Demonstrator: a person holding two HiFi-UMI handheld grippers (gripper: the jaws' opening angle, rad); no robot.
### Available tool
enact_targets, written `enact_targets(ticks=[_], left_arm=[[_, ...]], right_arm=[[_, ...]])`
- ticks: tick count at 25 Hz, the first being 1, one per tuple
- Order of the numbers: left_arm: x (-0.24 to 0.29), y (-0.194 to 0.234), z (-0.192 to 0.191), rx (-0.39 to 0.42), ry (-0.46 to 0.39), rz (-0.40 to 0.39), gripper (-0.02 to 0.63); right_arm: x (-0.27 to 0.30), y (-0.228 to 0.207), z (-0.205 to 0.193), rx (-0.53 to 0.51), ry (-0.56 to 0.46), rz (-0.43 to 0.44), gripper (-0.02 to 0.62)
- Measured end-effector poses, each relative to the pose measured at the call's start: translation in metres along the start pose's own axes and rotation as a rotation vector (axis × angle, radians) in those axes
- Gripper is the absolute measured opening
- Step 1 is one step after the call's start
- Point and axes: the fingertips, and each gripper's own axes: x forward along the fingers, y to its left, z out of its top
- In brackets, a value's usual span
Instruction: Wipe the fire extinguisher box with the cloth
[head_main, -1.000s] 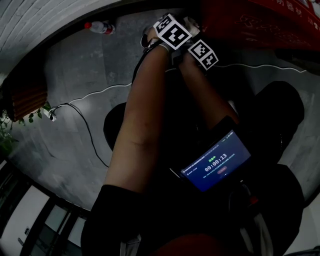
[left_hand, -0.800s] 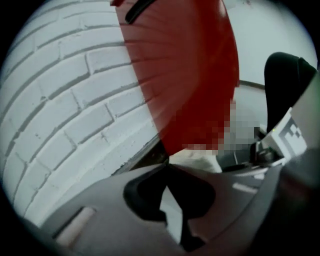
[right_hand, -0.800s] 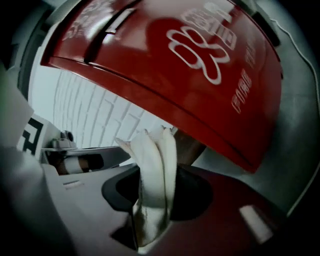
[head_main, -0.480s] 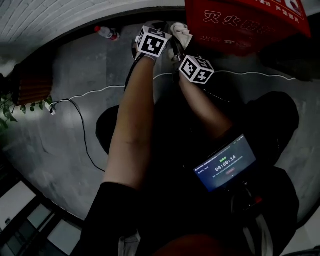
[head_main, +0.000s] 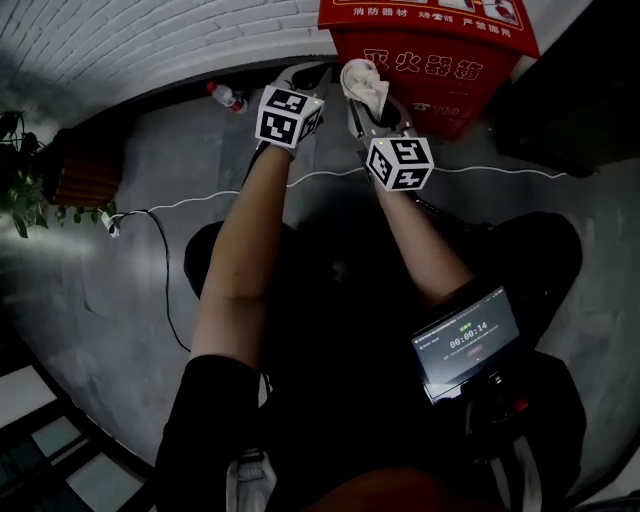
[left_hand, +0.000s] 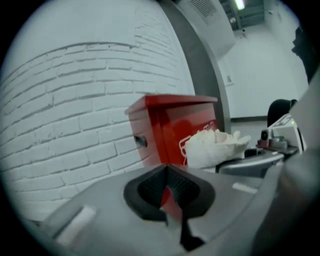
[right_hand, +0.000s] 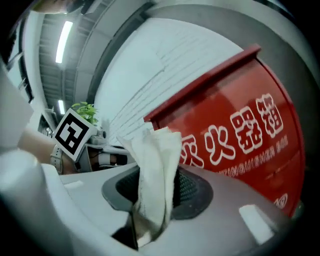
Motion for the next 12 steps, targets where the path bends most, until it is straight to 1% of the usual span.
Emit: enact_targets(ticks=[3,5,7,9,11,12], left_arm=[[-0.026,-0.018,0.065,0.030,-0.110,-0.076,0.003],[-0.042,-0.026,0.104,0.060,-0.178,-0.108,0.003],[-0.054,-0.028,0.137,0.072,-0.252,-0.109,0.003],[-0.064,-0.029,0.163,0.057,-0.313,-0.120,0.003],[-0.068,-0.030,0.180,0.058,-0.334,-0.141,0.003],[-0.070,-0.029,0.187,0.064,-0.339,-0.144,0.003]], right_arm=[[-0.016,0.016,0.054,-0.140,-0.059,0.068,0.133],[-0.027,0.029,0.091,-0.239,-0.108,0.098,0.133],[-0.039,0.038,0.126,-0.363,-0.156,0.077,0.133],[-0.048,0.042,0.159,-0.465,-0.195,0.044,0.133],[-0.052,0.041,0.194,-0.538,-0.215,0.012,0.133],[-0.051,0.039,0.211,-0.574,-0.208,0.001,0.133]])
